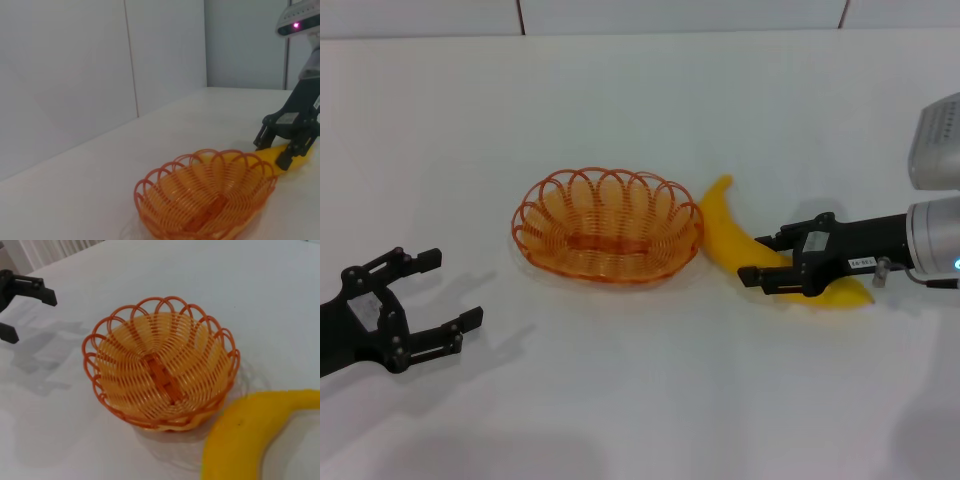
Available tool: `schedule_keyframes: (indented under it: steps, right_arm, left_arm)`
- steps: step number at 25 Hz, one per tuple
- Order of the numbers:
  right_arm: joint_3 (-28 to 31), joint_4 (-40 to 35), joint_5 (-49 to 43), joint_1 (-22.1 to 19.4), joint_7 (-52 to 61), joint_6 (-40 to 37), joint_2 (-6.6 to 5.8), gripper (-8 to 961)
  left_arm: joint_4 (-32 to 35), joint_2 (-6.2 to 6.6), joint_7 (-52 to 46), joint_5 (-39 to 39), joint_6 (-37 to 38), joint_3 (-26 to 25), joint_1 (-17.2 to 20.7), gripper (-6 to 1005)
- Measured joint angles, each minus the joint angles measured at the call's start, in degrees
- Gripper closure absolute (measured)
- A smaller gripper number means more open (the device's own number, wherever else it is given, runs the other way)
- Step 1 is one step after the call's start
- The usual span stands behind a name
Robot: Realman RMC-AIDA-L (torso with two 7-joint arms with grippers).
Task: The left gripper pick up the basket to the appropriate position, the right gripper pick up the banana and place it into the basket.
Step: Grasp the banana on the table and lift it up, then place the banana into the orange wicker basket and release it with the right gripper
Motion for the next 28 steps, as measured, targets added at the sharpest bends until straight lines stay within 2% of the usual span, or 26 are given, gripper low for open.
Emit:
schedule_keyframes:
  steps: [5, 11, 17, 22, 25, 28]
  right_arm:
    - [0.25, -0.10, 0.16, 0.00, -0.05, 0.41, 0.00, 457]
    - [0.71, -1.23, 0.63, -0.29, 0.10, 0.36, 0.18, 461]
    - [0.75, -4.54, 5.50, -0.50, -0.04, -0.38, 0.14, 463]
    - [0.35, -7.63, 12.11, -0.35, -4.67, -6.47, -0.01, 464]
    - [-1.38, -7.36, 16.54, 0.57, -10.50, -10.56, 0.17, 464]
    - [-6.51, -4.57, 20.07, 2.27, -15.50, -11.02, 0.34, 464]
  left_arm:
    - [0.00, 0.00, 0.00, 0.04, 0.03, 0.00, 0.00, 121]
    - [0.00, 0.00, 0.00, 0.07, 0.06, 0.00, 0.09, 121]
    - [0.00, 0.01, 0.00, 0.07, 0.06, 0.00, 0.17, 121]
    - [0.00, 0.05, 0.00, 0.07, 0.06, 0.00, -0.02, 120]
    - [0.00, 0.04, 0.00, 0.11, 0.06, 0.01, -0.28, 120]
    - [0.00, -0.02, 0.00, 0.13, 0.06, 0.15, -0.77, 120]
